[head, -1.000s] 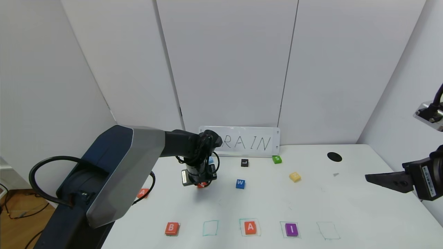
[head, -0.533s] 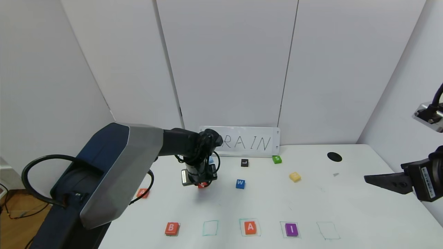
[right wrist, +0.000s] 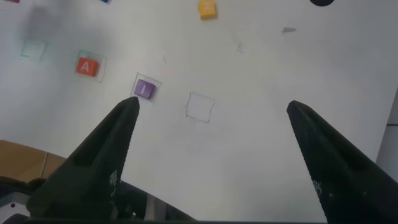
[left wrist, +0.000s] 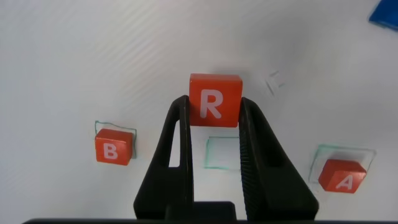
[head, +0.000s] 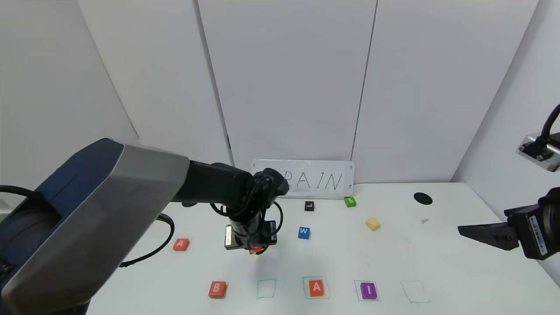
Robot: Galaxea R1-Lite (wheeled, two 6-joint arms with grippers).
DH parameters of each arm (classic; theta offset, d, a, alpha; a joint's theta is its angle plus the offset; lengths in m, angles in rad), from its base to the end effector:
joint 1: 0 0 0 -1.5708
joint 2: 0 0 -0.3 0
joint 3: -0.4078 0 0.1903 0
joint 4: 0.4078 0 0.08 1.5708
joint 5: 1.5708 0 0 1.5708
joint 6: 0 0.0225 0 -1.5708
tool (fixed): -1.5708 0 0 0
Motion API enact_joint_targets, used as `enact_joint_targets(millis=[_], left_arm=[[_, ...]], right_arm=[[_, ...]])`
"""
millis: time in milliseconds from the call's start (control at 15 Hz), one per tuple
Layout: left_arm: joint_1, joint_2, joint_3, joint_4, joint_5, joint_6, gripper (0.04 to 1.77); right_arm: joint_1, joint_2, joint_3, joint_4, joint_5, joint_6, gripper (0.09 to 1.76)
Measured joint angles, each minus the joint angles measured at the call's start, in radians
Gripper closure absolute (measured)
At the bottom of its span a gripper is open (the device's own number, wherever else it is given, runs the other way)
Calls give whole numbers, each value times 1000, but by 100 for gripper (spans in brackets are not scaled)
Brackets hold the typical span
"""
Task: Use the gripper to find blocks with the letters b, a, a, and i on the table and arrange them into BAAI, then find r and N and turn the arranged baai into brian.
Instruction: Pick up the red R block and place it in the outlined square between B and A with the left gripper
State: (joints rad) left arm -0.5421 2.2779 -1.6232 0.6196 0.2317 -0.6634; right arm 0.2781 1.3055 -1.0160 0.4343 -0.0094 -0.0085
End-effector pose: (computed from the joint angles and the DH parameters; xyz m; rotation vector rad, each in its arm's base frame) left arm 0.3532 -0.2067 0.0841 -0.0986 1.1936 0.1317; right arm 0.1800 0.0512 0.2441 -0.1121 0.7174 0.2599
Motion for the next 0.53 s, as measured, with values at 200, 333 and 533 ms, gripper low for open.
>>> enact_joint_targets(millis=[200,333,533], left_arm=[[-40,-66,133,-137,0,-7,132],[-67,-97,211,-188,9,-10,132],[-101,-117,286,-227,17,-13,132]], right_arm=[[13,0,5,-1,-2,0,14],[14,1,5,-1,-2,0,14],[15,2,5,0,-2,0,14]])
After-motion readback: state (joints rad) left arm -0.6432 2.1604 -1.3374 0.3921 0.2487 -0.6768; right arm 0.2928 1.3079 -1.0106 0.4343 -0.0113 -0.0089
